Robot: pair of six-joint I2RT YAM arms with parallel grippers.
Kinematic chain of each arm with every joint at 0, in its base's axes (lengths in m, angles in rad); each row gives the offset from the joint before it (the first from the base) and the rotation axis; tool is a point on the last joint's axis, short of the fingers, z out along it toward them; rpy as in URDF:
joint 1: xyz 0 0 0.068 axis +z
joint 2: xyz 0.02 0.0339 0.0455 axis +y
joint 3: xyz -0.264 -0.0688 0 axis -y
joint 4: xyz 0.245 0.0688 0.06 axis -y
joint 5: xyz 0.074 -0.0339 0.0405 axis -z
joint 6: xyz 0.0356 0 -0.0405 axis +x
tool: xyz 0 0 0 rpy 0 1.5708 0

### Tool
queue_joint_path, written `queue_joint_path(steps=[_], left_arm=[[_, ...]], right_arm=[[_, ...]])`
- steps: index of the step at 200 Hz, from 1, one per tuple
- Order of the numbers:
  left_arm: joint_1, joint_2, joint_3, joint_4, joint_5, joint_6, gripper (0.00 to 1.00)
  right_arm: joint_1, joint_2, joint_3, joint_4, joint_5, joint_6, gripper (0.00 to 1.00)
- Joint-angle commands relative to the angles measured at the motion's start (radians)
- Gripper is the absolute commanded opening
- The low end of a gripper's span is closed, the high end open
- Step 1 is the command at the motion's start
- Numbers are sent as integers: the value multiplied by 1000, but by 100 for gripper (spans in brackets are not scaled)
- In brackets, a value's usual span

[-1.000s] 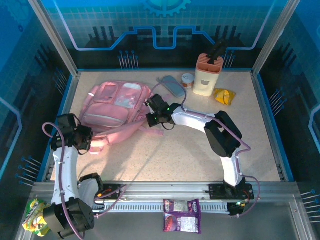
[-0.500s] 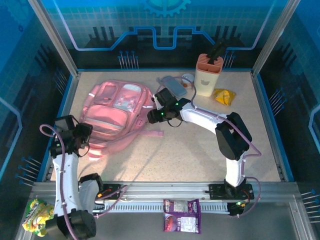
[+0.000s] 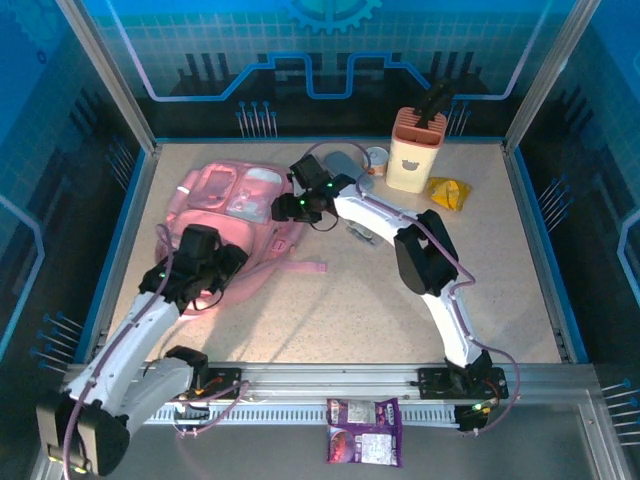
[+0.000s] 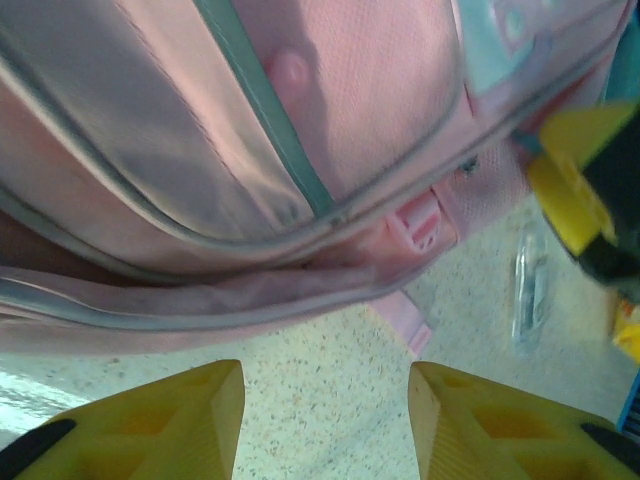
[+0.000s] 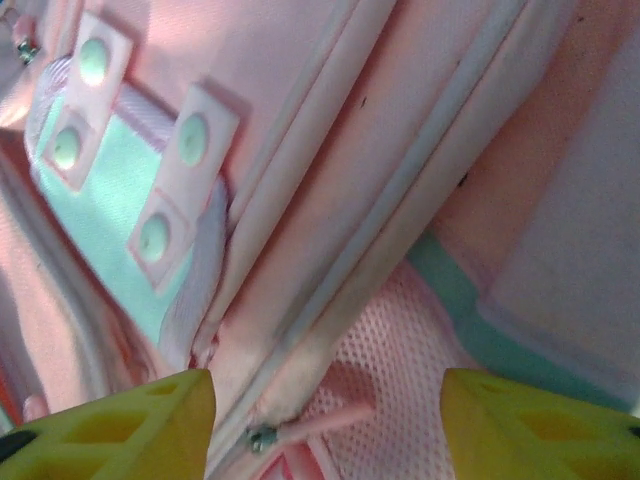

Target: Pack the student bag

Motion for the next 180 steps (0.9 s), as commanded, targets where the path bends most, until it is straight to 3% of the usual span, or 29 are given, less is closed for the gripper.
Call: queue_joint_path(steps=[1, 62, 78, 106, 128, 144, 180], left_arm=[[-81, 64, -16, 95, -73, -52, 47], [-212, 220, -47, 199, -77, -112, 36], [-219, 236, -93, 215, -61, -150, 31], [-229, 219, -183, 263, -61, -192, 27], [-227, 202, -225, 232, -114, -191, 27], [-204, 195, -234, 174, -175, -175, 28], [-9, 145, -245, 134, -170, -38, 28]], right_arm=[[5, 51, 72, -43, -7, 66, 59], [-9, 199, 212, -51, -15, 83, 47], [-9, 205, 218, -36, -13, 85, 37], [-6, 131, 128, 52, -8, 96, 8], [-10, 13, 10, 143, -19, 93, 0], [-12, -71, -75, 183, -25, 88, 0], [-3, -233, -269, 254, -63, 95, 0]])
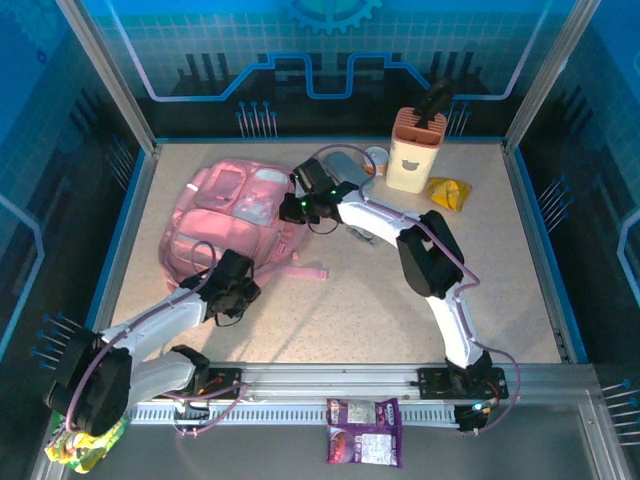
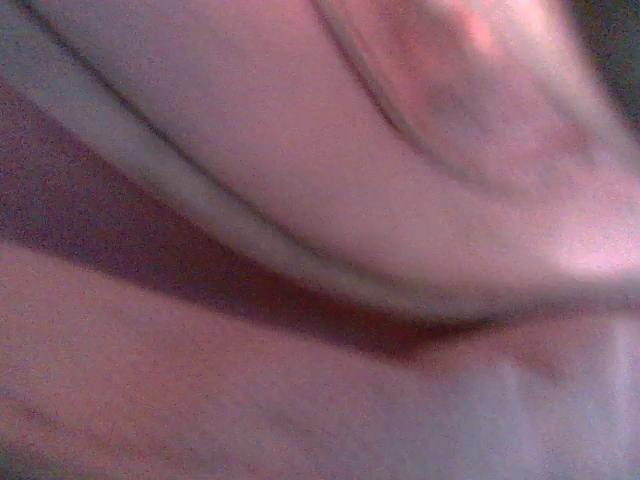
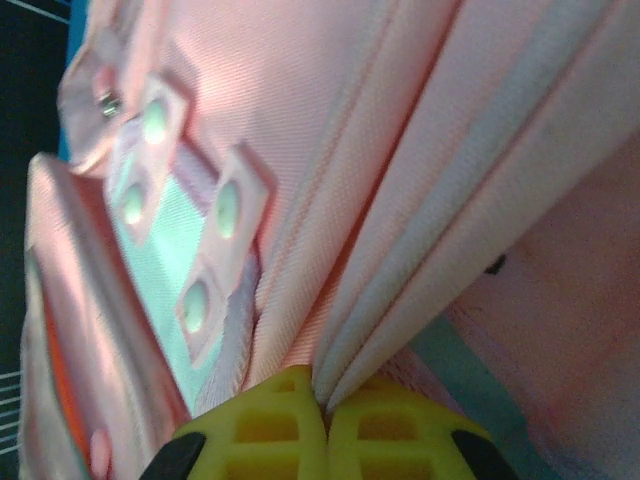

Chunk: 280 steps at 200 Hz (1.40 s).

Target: Pack the student bag

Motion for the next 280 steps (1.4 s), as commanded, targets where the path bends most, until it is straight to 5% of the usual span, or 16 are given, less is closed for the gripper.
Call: queue_joint_path(steps=[1, 61, 86, 119, 164, 280], left_arm=[[113, -50, -7, -62, -74, 101, 28], [205, -166, 140, -285, -103, 299, 39], [196, -238, 204, -361, 14, 338, 46], [-28, -150, 342, -403, -47, 290, 50], [-247, 80, 440, -176, -88, 233, 50], [-264, 395, 636, -193, -298, 260, 38]], right_arm=[[0, -141, -96, 65, -22, -9, 0], [50, -293, -318, 234, 68, 125, 0], [59, -299, -323, 234, 80, 180, 0], [79, -308, -320, 232, 109, 212, 0], [79, -318, -316, 222, 96, 231, 0], [67, -322, -348, 290, 34, 286, 0]])
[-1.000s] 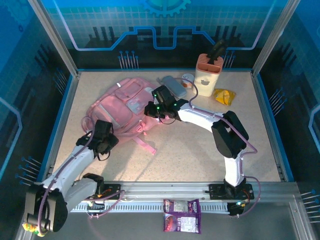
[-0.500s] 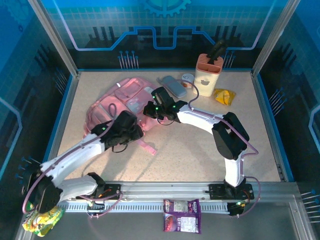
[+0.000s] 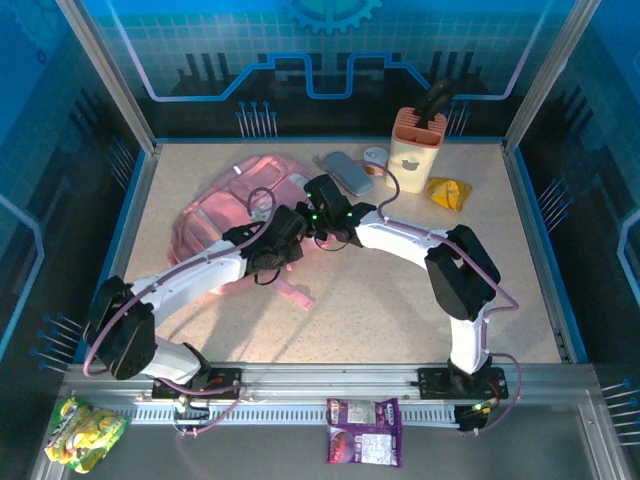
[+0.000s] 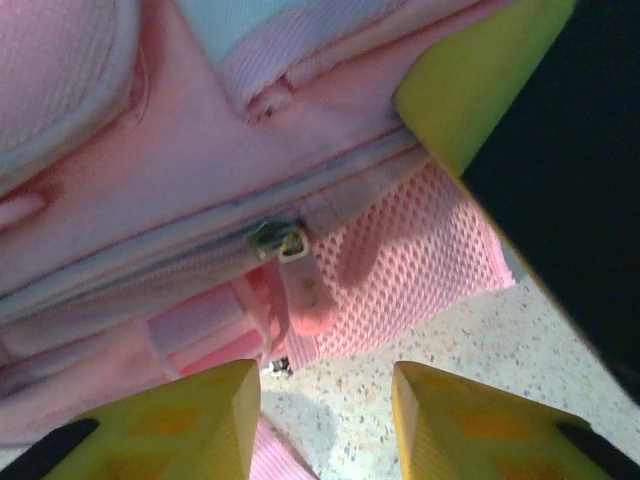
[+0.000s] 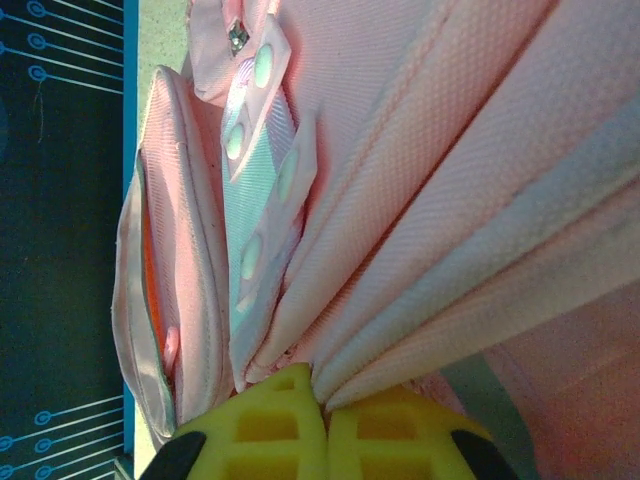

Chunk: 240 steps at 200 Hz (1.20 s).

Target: Pack the student bag

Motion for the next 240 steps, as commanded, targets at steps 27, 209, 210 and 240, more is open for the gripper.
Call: queue_joint_path(steps=[27, 209, 210, 240], left_arm=[[30, 52, 23, 60, -64, 24, 36], [117, -23, 9, 94, -63, 199, 12], [118, -24, 9, 95, -63, 201, 11], [139, -65, -14, 93, -13, 224, 4]], right_arm=[[14, -73, 1, 90, -87, 23, 0], [46, -81, -49, 120, -80, -19, 0], [46, -81, -49, 120, -80, -19, 0], [35, -89, -56, 122, -86, -22, 0]])
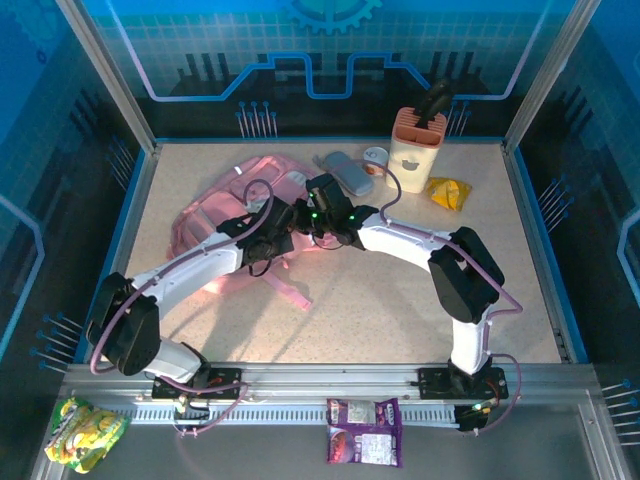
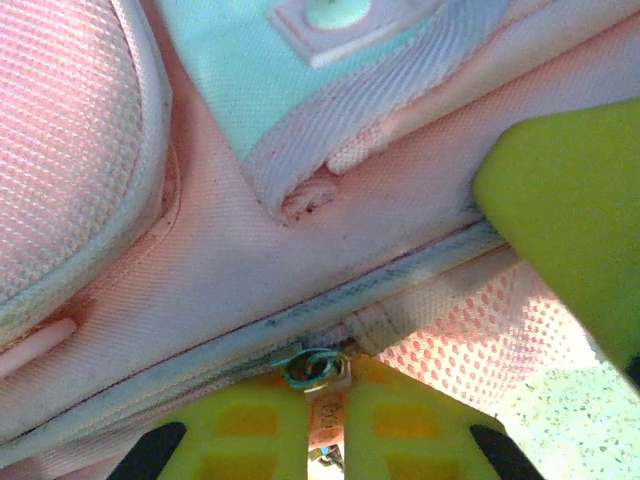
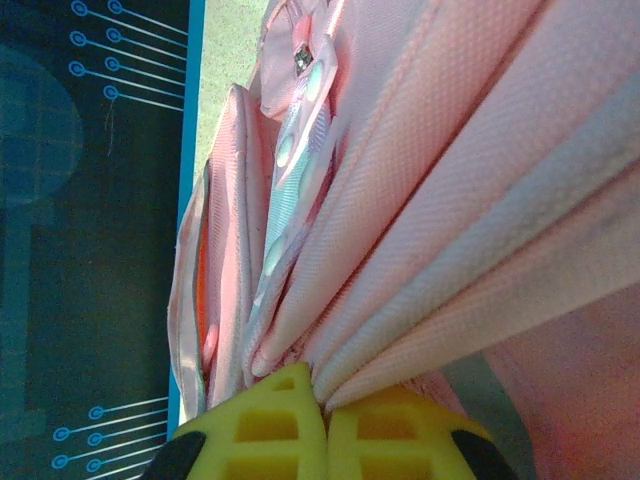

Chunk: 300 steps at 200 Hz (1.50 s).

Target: Pack the student bag

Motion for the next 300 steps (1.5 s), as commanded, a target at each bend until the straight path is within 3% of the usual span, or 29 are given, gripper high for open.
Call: queue_joint_path(steps=[1, 45, 82, 99, 125, 154, 171, 190, 271, 300], left_arm=[[41, -68, -16, 70, -5, 45, 3], [98, -142, -72, 7, 104, 45, 2], [134, -179, -100, -147, 134, 65, 4], [139, -188, -119, -173, 139, 80, 10], [140, -182, -138, -72, 209, 146, 21], [140, -144, -121, 24, 179, 178, 38], [140, -113, -94, 59, 154, 199, 41], [139, -92, -76, 86, 133, 217, 40], [155, -154, -144, 77, 112, 194, 15], [173, -187, -161, 35, 124, 215, 13]], right_arm=[[29, -60, -15, 11, -71, -43, 0], [-8, -60, -16, 10, -92, -40, 0], [-41, -48, 1, -4, -108, -48, 0], [-48, -40, 10, -2, -124, -45, 0], [-33, -27, 24, 13, -143, -31, 0], [-9, -19, 34, 22, -154, -23, 0], [1, -17, 39, 21, -157, -22, 0], [3, -16, 38, 19, -155, -24, 0], [2, 0, 41, 16, -163, -32, 0], [-2, -1, 45, 1, -159, -49, 0]])
